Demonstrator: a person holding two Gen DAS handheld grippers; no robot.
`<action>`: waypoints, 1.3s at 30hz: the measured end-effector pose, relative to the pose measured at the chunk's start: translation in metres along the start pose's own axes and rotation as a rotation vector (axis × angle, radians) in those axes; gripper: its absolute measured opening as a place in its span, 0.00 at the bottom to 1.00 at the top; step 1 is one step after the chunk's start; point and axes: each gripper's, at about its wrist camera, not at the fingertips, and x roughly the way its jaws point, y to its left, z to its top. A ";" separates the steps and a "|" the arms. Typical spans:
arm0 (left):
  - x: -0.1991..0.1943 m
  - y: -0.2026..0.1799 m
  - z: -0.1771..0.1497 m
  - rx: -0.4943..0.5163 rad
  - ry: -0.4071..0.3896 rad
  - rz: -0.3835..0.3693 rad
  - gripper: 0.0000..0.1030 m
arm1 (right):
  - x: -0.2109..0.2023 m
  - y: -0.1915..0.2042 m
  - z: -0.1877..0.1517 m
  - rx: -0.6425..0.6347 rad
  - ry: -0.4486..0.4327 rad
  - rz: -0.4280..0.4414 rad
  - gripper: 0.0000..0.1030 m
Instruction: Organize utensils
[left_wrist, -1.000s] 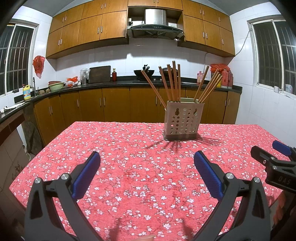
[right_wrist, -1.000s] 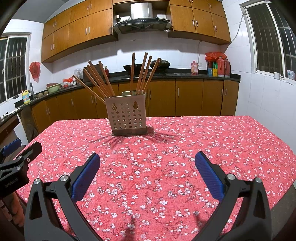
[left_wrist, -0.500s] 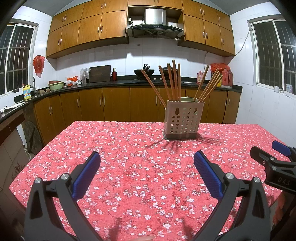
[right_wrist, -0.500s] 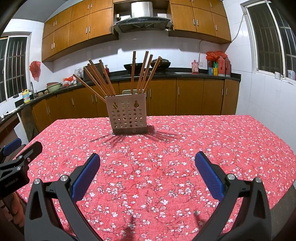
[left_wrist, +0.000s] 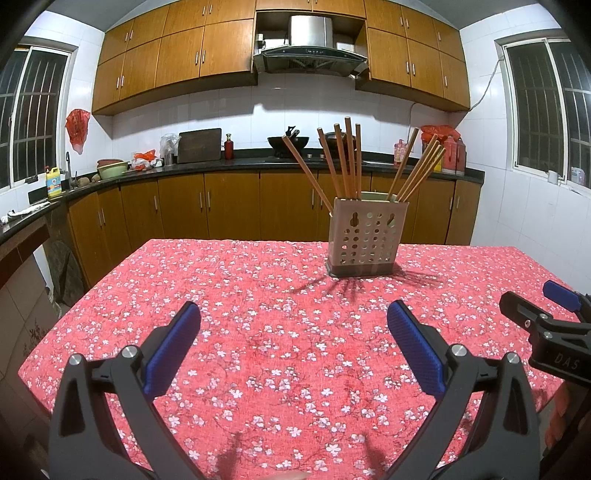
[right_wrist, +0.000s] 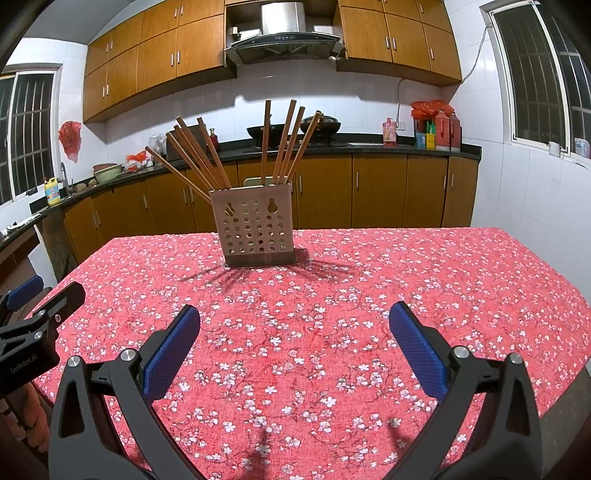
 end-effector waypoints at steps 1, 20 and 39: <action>0.000 0.000 0.000 0.000 0.000 0.000 0.96 | 0.000 0.000 0.000 0.000 0.000 0.000 0.98; 0.001 0.000 -0.003 -0.003 0.005 0.001 0.96 | 0.000 0.000 0.000 0.001 0.003 0.001 0.98; 0.002 0.001 -0.003 -0.005 0.009 0.008 0.96 | 0.001 0.000 -0.002 0.001 0.006 0.001 0.98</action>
